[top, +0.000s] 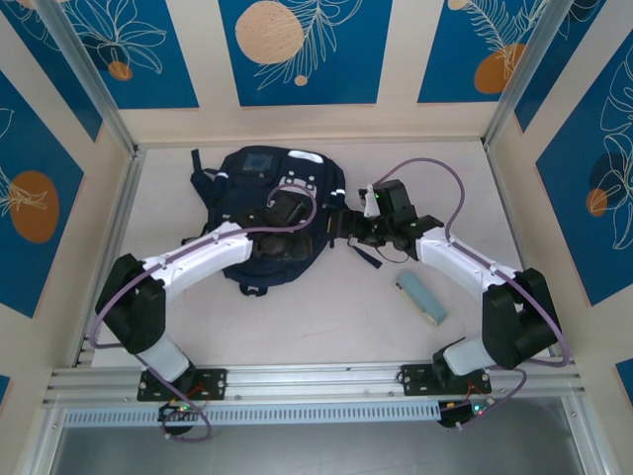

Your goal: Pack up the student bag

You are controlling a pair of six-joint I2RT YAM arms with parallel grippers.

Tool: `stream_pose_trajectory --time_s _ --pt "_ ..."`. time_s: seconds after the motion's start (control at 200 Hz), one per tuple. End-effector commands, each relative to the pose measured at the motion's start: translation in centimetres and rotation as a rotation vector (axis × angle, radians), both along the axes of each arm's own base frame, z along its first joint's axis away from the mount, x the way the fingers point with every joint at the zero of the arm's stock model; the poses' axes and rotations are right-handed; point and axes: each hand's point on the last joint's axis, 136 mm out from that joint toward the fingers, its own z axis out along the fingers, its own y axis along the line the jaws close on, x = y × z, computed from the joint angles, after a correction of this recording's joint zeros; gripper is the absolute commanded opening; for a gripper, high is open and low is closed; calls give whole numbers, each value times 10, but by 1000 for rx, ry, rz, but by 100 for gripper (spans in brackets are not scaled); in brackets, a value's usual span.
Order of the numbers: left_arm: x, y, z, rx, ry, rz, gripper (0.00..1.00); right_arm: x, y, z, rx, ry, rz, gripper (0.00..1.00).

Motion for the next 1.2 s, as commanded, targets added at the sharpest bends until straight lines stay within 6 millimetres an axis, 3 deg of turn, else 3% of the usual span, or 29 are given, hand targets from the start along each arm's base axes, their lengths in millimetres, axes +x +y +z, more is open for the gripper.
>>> stream_pose_trajectory --time_s 0.0,0.22,0.61,0.775,0.84,0.925,1.07,1.195 --pt "9 -4 -6 10 4 28 44 -2 -10 -9 9 65 -51 74" --pt "18 -8 -19 29 14 60 35 -2 -8 -11 19 78 -47 74" --pt "33 -6 -14 28 -50 127 18 -4 0 -13 15 81 -6 73" --pt "35 -3 -16 38 -52 144 17 -4 3 -16 22 96 -3 73" --pt "34 -4 -18 40 -48 144 11 -3 6 -16 35 112 -7 73" --pt "33 -2 -19 47 -47 141 0 -2 15 -12 82 145 -7 70" --pt "28 3 -12 62 -67 91 0 4 34 -10 179 255 -31 64" --pt "19 22 -10 109 -80 82 0 8 54 -10 232 337 -31 62"
